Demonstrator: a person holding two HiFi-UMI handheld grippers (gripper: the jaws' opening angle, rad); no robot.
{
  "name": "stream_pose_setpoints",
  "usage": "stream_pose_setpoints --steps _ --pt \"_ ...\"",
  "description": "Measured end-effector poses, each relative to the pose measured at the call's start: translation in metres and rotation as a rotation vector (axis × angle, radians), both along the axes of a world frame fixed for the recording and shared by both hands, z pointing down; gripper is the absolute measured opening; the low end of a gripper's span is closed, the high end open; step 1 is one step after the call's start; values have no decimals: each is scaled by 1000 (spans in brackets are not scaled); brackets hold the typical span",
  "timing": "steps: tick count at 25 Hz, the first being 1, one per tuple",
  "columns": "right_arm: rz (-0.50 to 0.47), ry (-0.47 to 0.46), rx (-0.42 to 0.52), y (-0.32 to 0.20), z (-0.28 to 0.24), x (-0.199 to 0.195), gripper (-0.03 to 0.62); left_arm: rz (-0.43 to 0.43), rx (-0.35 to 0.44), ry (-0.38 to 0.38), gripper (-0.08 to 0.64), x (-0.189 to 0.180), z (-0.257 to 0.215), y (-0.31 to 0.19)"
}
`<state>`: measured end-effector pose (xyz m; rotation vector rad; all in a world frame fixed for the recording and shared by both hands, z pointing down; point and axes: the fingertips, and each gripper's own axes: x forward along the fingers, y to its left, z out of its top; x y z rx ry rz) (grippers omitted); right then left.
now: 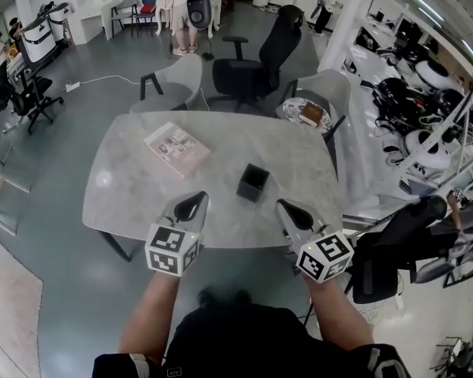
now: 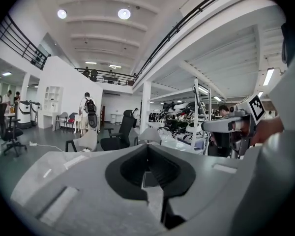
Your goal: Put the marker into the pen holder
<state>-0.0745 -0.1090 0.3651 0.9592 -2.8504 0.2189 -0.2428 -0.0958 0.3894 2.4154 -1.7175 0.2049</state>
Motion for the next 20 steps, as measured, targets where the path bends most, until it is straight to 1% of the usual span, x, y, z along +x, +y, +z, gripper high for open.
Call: stream_pose_setpoints --steps 3,7,10,16,20 --pt "-12 -11 21 -4 -8 2 2 -32 -11 14 11 -1 3 -1" --pt "-16 32 64 -8 -6 9 2 -62 -23 11 11 -1 4 -5" --pt "-15 57 71 -8 2 10 2 -83 -19 7 10 -5 4 -7" --pt "-23 37 59 -14 2 9 2 -84 -21 -2 11 -5 4 -11" --pt "-19 8 52 -25 -3 10 2 -83 -18 -11 11 -5 0 -15"
